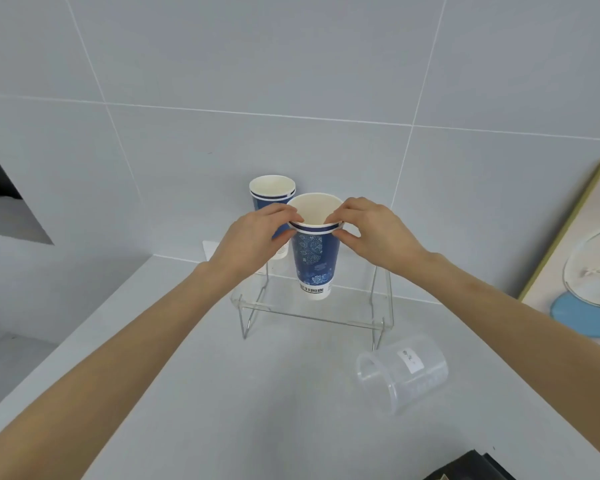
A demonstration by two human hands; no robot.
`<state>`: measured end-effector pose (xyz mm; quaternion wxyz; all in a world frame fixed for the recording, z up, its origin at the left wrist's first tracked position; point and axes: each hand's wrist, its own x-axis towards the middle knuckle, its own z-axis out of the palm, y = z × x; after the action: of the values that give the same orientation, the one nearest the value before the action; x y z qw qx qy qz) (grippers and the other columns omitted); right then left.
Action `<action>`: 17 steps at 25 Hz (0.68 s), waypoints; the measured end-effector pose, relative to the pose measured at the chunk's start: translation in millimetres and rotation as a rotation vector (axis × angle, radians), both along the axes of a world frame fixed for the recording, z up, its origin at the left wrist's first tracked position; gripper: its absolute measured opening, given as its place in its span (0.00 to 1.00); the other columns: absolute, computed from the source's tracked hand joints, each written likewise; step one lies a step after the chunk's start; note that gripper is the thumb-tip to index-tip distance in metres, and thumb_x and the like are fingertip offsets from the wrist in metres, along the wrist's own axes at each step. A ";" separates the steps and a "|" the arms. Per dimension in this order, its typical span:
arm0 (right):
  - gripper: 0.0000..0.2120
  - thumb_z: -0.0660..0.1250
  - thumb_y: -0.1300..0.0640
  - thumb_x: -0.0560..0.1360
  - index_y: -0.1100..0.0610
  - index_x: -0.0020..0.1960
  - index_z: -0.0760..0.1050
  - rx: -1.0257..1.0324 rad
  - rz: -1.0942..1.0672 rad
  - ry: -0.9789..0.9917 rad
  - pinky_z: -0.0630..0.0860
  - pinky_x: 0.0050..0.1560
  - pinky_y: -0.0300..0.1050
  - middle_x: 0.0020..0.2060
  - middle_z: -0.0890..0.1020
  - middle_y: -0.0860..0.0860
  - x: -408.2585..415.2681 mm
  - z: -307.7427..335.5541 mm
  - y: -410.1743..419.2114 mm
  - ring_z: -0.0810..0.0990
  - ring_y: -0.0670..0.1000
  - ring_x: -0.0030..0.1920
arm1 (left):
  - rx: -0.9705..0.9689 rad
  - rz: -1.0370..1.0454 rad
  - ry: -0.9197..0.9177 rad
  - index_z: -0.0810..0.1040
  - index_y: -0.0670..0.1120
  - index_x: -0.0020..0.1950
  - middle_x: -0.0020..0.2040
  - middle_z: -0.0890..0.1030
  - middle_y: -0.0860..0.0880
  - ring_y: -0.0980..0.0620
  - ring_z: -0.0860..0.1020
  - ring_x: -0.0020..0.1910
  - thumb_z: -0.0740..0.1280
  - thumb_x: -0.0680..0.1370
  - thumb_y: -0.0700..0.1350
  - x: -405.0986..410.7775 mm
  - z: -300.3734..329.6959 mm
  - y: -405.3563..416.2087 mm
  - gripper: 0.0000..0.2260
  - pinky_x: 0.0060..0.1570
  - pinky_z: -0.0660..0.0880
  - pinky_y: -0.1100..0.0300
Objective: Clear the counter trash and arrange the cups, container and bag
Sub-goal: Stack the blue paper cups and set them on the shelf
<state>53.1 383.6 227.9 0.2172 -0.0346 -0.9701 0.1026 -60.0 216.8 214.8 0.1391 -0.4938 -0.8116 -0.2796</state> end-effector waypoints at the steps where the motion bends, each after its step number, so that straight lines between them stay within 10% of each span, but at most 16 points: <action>1: 0.12 0.63 0.60 0.75 0.58 0.57 0.76 -0.010 -0.007 -0.009 0.72 0.54 0.49 0.54 0.79 0.55 -6.5 -1.9 3.4 0.75 0.56 0.57 | -0.033 0.003 0.010 0.76 0.45 0.57 0.61 0.78 0.49 0.44 0.78 0.54 0.63 0.75 0.43 -6.7 -0.1 5.0 0.11 0.51 0.75 0.51; 17: 0.12 0.60 0.65 0.75 0.61 0.56 0.77 -0.181 -0.139 0.016 0.72 0.57 0.53 0.55 0.79 0.58 -70.4 -29.6 33.1 0.73 0.58 0.58 | -0.144 -0.035 -0.109 0.56 0.48 0.71 0.76 0.54 0.50 0.48 0.67 0.67 0.57 0.78 0.46 -43.7 -36.3 50.8 0.22 0.55 0.74 0.49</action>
<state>-17.3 416.7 198.4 0.2273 -0.1206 -0.9504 0.1745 -103.7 267.7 178.6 0.0537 -0.5007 -0.8271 -0.2495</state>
